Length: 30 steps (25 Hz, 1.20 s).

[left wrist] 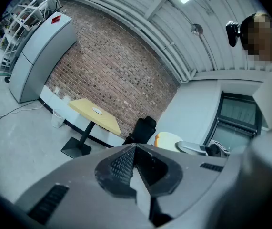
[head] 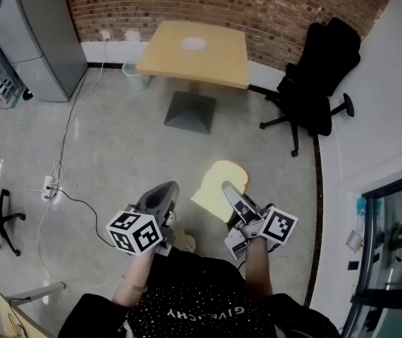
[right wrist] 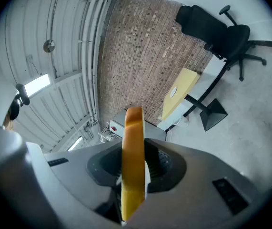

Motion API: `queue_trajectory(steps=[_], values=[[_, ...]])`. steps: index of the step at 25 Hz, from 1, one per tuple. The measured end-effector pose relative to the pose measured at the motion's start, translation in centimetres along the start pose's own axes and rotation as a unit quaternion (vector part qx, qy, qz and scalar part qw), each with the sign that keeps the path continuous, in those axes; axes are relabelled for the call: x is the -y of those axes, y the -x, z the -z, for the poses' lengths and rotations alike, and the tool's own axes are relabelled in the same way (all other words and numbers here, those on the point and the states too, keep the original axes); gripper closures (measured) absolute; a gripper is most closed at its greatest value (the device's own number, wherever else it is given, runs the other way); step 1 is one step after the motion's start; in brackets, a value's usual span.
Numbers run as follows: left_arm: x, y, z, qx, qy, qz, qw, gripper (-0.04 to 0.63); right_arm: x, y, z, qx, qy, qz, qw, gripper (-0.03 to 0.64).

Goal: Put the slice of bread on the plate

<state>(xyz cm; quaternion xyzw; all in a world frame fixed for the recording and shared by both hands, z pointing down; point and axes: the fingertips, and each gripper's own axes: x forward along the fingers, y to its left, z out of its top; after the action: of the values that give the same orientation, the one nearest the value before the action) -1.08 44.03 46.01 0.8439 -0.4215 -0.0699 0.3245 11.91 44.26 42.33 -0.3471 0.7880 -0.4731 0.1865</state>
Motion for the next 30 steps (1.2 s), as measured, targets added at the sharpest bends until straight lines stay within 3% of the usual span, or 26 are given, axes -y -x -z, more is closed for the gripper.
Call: queue_trajectory(steps=[5, 10, 20, 30], values=[[-0.5, -0.9, -0.4, 0.011, 0.016, -0.004, 0.9998, 0.586, 1.0, -1.1, -0.8, -0.008, -0.003, -0.001, 1.000, 0.520], [-2.0, -2.4, -1.3, 0.011, -0.001, -0.019, 0.9998, 0.586, 1.6, -3.5, -1.8, -0.017, -0.003, -0.008, 1.000, 0.520], [-7.0, -9.0, -7.3, 0.015, -0.006, -0.030, 0.9994, 0.586, 3.4, -12.4, -6.7, -0.041, -0.005, -0.015, 0.999, 0.520], [-11.0, -17.5, -13.0, -0.013, -0.019, -0.007, 0.9997, 0.586, 6.1, -20.2, -13.1, -0.025, -0.016, -0.001, 1.000, 0.520]])
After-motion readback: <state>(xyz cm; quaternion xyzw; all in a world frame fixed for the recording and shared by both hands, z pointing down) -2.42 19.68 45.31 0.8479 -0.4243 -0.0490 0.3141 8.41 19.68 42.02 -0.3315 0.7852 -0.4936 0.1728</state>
